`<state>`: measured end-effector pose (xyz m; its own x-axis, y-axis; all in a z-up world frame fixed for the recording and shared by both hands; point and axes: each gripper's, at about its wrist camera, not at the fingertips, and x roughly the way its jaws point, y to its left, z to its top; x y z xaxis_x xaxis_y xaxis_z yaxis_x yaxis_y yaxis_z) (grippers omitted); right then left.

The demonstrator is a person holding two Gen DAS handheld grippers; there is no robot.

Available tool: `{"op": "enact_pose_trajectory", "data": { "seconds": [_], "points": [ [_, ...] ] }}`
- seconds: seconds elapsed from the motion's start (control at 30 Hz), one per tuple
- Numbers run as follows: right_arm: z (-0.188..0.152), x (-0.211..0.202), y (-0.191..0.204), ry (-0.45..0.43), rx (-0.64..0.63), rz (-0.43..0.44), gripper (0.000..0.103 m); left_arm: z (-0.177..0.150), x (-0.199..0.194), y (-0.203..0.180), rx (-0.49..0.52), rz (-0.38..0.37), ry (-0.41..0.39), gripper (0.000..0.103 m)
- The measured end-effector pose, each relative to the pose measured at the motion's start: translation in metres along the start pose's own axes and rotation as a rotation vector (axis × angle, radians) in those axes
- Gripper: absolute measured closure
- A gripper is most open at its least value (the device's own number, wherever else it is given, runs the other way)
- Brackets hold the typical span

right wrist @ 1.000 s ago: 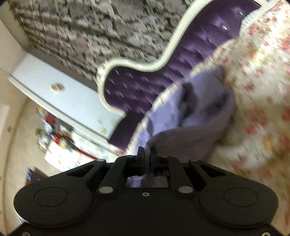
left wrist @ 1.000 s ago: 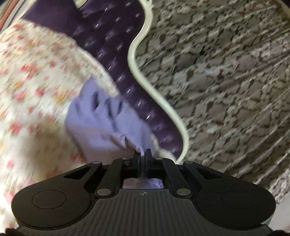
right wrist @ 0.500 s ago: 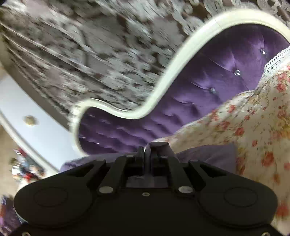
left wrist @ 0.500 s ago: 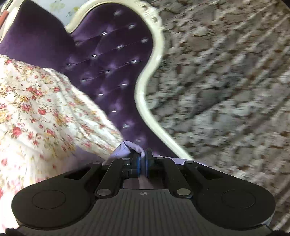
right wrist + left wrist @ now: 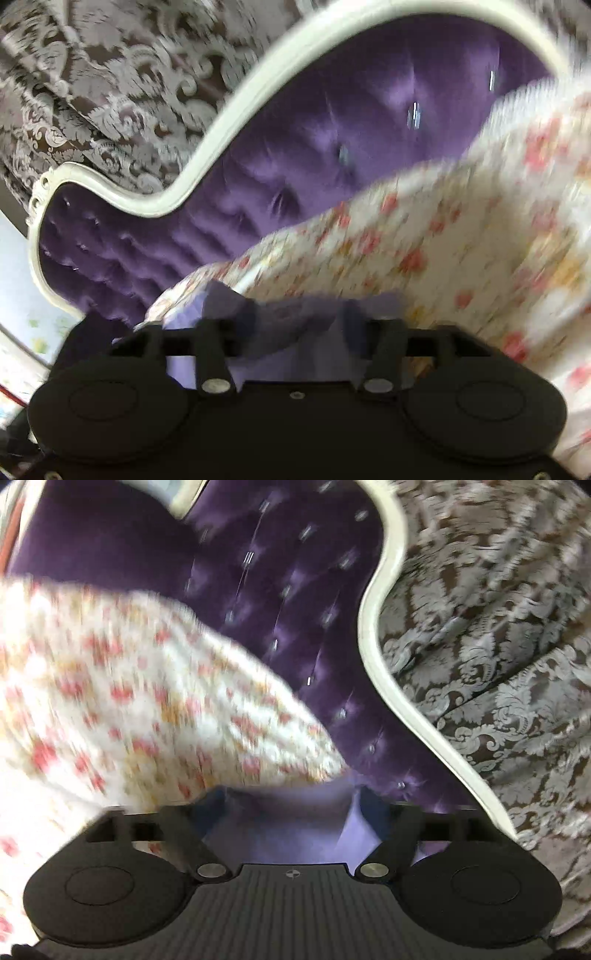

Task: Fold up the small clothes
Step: 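Grasp the folded sweatshirt end with the left gripper and lift it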

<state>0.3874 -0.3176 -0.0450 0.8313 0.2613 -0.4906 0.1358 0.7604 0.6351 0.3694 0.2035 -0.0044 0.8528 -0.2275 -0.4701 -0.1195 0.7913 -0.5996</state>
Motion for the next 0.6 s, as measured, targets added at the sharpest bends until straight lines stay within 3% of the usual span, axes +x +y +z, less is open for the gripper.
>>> {"op": "enact_pose_trajectory", "data": {
  "seconds": [0.1,0.2,0.43,0.53,0.6],
  "points": [
    [0.004,-0.024,0.018,-0.09,-0.096,-0.029,0.038,0.004,-0.024,-0.027,0.114,0.049,-0.062,0.01],
    [-0.005,-0.037,0.053,-0.101,-0.252,-0.012,0.038,-0.006,-0.025,-0.067,0.275,0.083,-0.062,0.007],
    [-0.076,-0.014,0.141,0.034,-0.651,0.044,0.038,-0.08,0.015,-0.144,0.71,0.15,0.055,0.007],
    [-0.1,0.005,0.15,0.091,-0.753,0.008,0.038,-0.111,0.038,-0.143,0.903,0.277,0.095,0.007],
    [-0.115,0.017,0.145,0.119,-0.863,-0.07,0.038,-0.119,0.054,-0.123,0.957,0.354,0.147,0.004]
  ]
}}
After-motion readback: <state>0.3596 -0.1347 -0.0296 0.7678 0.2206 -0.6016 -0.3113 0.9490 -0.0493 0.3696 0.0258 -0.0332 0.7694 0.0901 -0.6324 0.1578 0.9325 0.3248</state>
